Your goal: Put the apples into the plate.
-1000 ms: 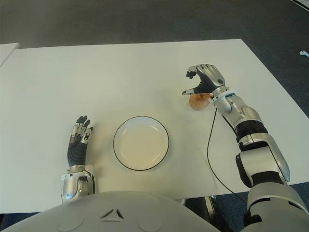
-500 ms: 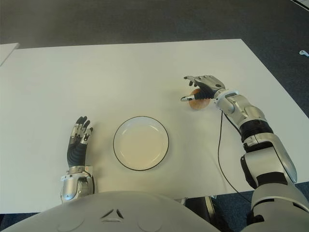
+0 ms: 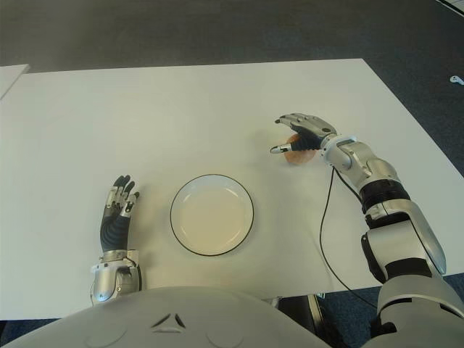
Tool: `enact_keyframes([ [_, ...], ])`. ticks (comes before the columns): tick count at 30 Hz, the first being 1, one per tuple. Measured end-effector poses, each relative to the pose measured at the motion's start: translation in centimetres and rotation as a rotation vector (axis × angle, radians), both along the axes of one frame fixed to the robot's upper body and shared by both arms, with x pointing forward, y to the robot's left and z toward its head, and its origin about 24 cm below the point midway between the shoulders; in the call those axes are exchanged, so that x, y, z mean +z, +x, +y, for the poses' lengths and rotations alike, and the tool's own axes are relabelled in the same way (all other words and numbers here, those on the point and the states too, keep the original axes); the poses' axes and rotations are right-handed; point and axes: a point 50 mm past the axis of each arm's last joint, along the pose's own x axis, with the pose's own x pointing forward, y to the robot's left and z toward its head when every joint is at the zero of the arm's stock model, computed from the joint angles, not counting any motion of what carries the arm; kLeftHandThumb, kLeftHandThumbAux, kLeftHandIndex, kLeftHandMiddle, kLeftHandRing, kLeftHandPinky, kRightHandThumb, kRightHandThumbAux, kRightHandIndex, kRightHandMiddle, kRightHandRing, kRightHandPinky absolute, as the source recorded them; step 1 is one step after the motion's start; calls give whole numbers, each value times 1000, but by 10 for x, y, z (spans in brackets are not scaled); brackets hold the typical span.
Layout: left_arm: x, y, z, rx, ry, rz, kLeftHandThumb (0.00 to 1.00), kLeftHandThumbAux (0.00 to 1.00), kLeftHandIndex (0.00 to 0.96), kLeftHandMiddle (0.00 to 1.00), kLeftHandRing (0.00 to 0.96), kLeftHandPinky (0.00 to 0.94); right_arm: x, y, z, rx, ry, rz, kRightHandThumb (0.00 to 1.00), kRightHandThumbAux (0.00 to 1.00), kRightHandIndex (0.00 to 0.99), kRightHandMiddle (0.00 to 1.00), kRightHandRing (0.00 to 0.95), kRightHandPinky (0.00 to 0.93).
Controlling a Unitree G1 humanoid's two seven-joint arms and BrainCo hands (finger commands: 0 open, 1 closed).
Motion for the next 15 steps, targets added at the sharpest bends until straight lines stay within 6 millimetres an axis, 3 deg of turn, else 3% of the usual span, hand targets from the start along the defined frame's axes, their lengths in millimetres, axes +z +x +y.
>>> enact_keyframes([
  [15, 0, 0, 0, 3, -8, -11, 173, 498, 32, 0, 0, 0, -5, -2, -4, -10, -10, 39, 134, 224, 0, 0, 0, 0],
])
